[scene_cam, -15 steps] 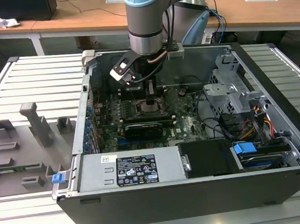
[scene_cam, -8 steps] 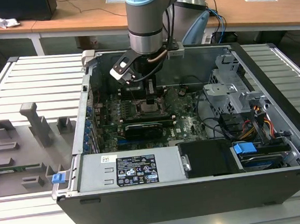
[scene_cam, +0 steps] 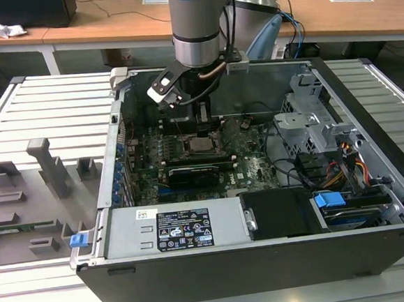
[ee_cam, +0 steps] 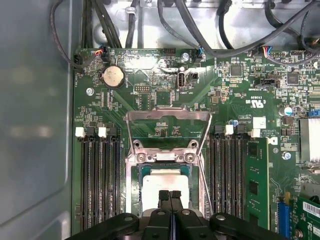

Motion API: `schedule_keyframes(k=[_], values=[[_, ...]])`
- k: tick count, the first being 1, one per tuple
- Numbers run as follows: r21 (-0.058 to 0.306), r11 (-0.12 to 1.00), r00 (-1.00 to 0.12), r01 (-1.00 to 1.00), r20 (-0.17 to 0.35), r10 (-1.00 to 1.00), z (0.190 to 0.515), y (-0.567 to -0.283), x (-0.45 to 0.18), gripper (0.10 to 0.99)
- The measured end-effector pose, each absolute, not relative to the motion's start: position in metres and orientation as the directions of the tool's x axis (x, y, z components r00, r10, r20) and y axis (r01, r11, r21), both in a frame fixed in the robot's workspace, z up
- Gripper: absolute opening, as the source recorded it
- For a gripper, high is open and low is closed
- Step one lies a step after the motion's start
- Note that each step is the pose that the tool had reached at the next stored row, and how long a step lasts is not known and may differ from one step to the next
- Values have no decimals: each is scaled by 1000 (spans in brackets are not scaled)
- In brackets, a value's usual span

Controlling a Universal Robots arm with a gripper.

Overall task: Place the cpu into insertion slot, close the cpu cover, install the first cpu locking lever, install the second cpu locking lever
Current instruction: 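Close the cpu cover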

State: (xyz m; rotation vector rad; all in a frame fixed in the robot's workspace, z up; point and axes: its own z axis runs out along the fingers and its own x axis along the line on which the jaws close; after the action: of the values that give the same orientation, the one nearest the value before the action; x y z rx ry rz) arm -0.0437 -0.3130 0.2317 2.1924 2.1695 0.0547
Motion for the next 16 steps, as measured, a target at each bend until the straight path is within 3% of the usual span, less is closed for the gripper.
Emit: schedule_keyframes(k=[16], values=[[65,-10,11,998,-18,1000,248,-313,-44,106]])
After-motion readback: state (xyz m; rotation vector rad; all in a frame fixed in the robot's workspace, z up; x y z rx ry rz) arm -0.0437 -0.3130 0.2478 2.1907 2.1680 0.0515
